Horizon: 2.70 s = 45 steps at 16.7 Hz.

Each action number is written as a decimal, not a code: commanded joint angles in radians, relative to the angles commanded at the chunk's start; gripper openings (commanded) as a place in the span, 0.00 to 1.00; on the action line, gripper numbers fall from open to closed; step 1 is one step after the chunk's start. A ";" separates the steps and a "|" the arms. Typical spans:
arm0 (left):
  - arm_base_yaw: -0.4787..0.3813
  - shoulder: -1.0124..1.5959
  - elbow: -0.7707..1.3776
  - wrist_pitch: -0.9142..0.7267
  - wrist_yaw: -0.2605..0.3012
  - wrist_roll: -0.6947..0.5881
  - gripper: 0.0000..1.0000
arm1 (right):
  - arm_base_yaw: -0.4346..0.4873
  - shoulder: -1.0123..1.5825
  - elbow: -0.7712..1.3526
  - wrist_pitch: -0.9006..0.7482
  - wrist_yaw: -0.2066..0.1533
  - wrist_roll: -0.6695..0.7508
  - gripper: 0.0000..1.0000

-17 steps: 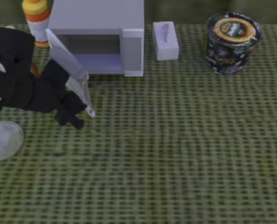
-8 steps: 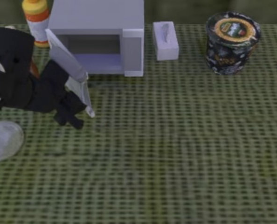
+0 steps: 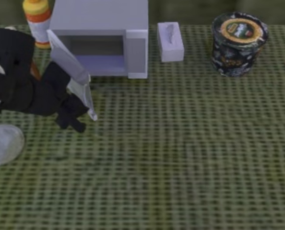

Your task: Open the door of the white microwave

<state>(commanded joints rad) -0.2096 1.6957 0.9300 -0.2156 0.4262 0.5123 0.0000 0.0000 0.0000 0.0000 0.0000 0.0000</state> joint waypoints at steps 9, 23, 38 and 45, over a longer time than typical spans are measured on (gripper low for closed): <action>-0.005 0.000 -0.004 -0.001 0.005 -0.003 0.00 | 0.000 0.000 0.000 0.000 0.000 0.000 1.00; 0.042 0.003 0.011 -0.052 0.058 0.100 0.00 | 0.000 0.000 0.000 0.000 0.000 0.000 1.00; 0.042 0.003 0.011 -0.052 0.058 0.100 0.00 | 0.000 0.000 0.000 0.000 0.000 0.000 1.00; 0.039 0.003 0.007 -0.055 0.064 0.100 0.00 | 0.000 0.000 0.000 0.000 0.000 0.000 1.00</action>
<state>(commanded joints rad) -0.1703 1.6987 0.9365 -0.2711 0.4899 0.6123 0.0000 0.0000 0.0000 0.0000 0.0000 0.0000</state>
